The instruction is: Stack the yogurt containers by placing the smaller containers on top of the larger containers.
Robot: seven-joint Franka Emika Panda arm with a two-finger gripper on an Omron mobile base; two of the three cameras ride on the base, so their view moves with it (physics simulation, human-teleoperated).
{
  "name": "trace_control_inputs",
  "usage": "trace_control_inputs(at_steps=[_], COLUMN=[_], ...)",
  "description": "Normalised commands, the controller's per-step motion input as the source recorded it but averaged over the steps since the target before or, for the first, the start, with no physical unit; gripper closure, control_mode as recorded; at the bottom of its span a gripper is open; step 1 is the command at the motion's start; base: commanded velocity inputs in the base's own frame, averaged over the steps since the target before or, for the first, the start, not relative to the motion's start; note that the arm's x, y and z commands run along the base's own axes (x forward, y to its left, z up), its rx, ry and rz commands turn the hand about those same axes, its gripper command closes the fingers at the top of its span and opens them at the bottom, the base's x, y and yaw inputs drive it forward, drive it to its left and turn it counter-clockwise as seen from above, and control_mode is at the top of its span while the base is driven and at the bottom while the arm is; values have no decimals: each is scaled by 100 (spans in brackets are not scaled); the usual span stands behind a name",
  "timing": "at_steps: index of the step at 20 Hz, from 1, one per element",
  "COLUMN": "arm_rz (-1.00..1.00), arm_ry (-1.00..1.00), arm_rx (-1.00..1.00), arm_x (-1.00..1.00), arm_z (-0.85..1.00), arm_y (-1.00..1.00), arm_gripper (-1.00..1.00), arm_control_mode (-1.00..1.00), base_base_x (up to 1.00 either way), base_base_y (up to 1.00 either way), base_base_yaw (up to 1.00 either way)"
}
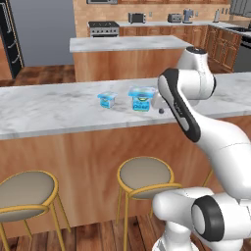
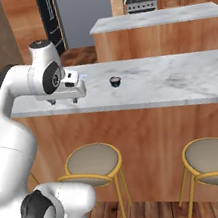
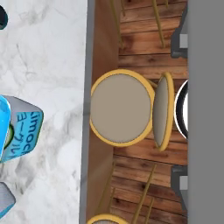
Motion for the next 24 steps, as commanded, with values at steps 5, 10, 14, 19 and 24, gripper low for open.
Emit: trace_control_inputs(at_steps=[5,10,14,19,24], arm_rz=[0,0,0,0,0], arm_ry=[-4,-5,-3,0,0], arm_rx=[0,0,0,0,-1], arm_x=[-5,-4,-2,-3,-1], arm_z=[23,24,24,19,9], arm_y=[0,1,8,16,26], arm_gripper=[-100,-100,-100,-100,-100], arm_control_mode=[-100,-100,-100,-100,-100], base_base_x=[0,0,0,0,0], base_base_y=[0,0,0,0,0], base_base_yaw=[0,0,0,0,0])
